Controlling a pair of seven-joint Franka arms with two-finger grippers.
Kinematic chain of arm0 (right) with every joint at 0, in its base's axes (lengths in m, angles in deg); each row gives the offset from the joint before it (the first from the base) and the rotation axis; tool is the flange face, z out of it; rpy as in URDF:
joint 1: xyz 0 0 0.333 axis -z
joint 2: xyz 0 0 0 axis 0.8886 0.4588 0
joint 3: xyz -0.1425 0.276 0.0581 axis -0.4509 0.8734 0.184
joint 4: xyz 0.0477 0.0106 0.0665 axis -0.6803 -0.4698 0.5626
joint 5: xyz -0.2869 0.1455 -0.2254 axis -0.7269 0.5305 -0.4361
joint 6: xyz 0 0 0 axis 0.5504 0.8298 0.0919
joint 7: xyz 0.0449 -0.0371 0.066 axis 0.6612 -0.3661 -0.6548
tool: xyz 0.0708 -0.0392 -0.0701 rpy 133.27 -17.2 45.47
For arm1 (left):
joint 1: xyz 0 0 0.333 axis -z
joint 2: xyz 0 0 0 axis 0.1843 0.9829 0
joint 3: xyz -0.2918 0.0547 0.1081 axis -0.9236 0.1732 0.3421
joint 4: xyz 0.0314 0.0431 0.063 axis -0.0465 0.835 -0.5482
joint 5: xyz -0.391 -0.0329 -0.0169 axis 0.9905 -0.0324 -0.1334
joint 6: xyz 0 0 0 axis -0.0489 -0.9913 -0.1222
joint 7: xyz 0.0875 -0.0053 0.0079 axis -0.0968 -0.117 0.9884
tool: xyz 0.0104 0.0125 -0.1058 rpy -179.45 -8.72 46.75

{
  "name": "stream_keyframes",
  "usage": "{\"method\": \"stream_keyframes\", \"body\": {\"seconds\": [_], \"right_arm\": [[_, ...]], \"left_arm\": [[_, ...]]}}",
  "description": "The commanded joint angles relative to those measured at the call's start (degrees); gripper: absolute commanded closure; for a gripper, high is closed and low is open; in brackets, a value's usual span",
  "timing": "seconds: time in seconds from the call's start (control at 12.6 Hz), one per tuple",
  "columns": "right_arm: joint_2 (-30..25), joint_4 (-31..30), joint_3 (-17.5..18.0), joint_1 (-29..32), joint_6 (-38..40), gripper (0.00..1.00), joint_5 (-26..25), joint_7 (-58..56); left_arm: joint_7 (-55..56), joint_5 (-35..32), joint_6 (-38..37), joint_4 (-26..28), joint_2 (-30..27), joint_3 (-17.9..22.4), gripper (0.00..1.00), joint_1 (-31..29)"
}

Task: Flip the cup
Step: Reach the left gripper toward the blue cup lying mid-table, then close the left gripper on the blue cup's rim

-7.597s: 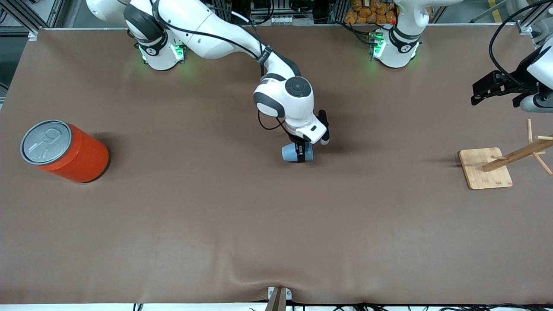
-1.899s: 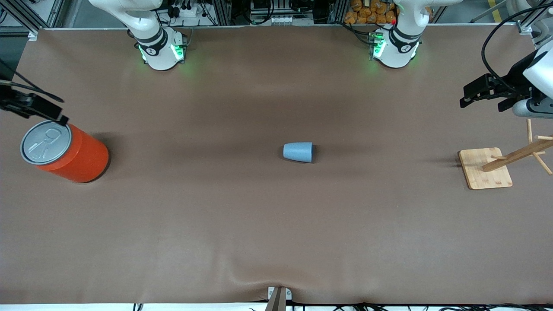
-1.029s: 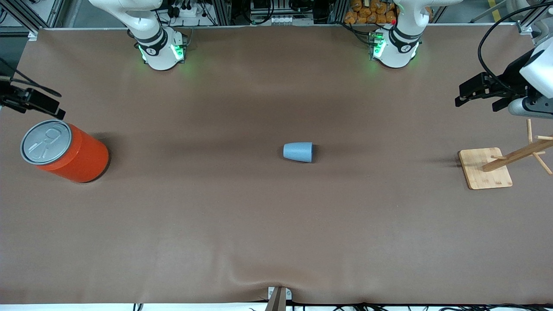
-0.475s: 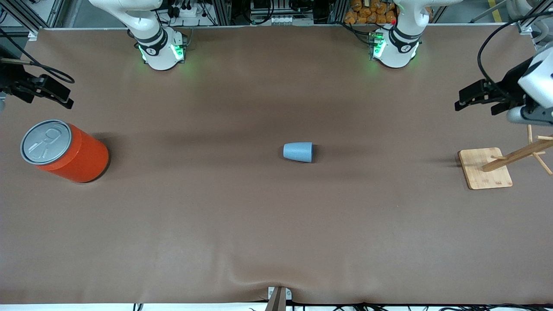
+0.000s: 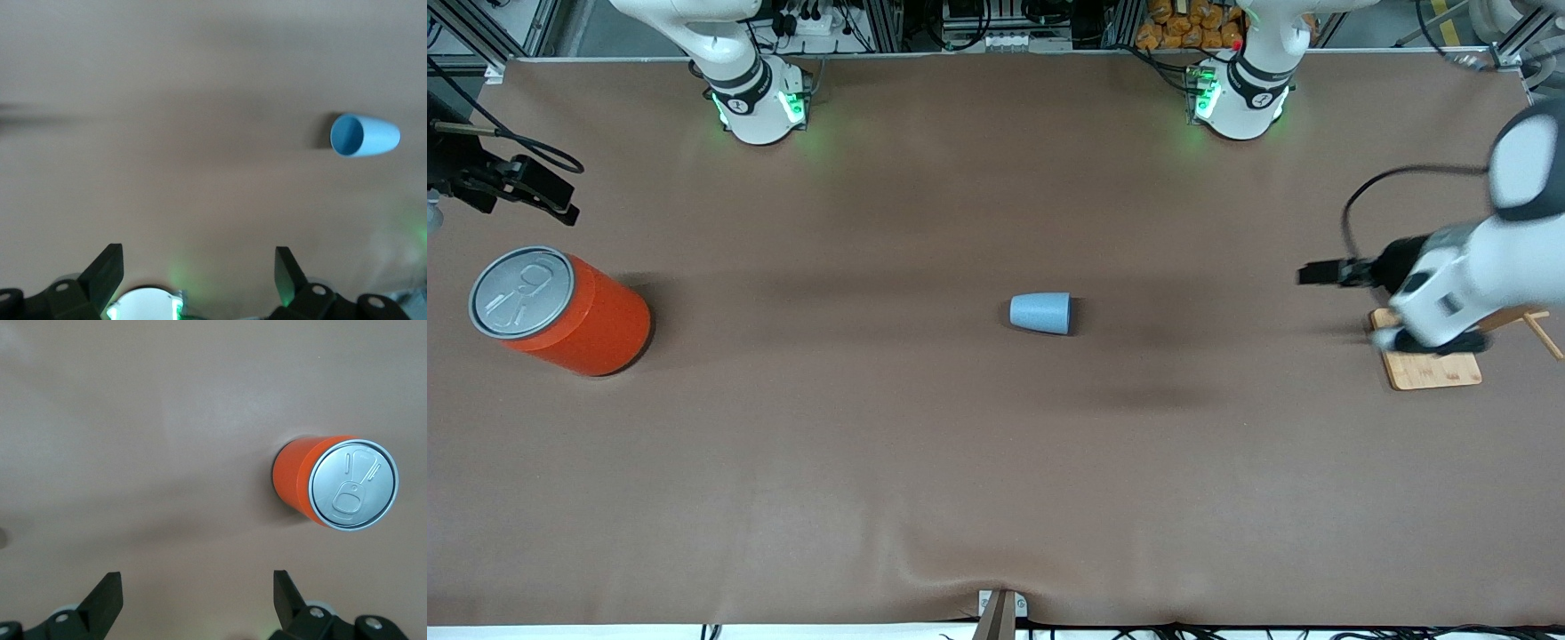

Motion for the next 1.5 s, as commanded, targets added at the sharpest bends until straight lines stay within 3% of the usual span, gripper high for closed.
{"method": "stream_keyframes", "body": {"seconds": [0.0,0.16,0.47,0.63,0.87,1.35,1.42], "right_arm": [[-1.5,-1.5,0.1,1.0,-0.7,0.0,1.5,-0.8],[-1.5,-1.5,0.1,1.0,-0.9,0.0,1.6,-0.8],[-1.5,-1.7,-0.7,1.2,-0.7,0.0,3.2,-0.8],[-1.5,-1.8,-0.7,1.1,-0.7,0.0,3.3,-0.8],[-1.5,-1.8,-0.6,1.0,-0.6,0.0,3.3,-0.8],[-1.5,-1.9,-0.6,1.0,-0.5,0.0,3.3,-0.8],[-1.6,-1.9,-0.7,1.0,-0.4,0.0,3.3,-0.8]], "left_arm": [[2.6,3.6,2.3,1.9,5.0,-0.9,0.0,5.4],[3.1,10.3,10.5,7.7,5.9,-0.9,0.0,8.4],[3.3,16.8,29.1,16.8,7.4,-0.9,0.0,15.9],[3.2,23.8,36.0,16.7,10.8,-0.9,0.0,18.7],[3.2,28.6,43.3,17.2,14.5,-0.9,0.0,22.1],[2.9,40.2,53.0,18.7,17.0,-0.9,0.0,27.1],[2.4,40.2,53.3,18.7,17.3,-0.9,0.31,27.4]]}}
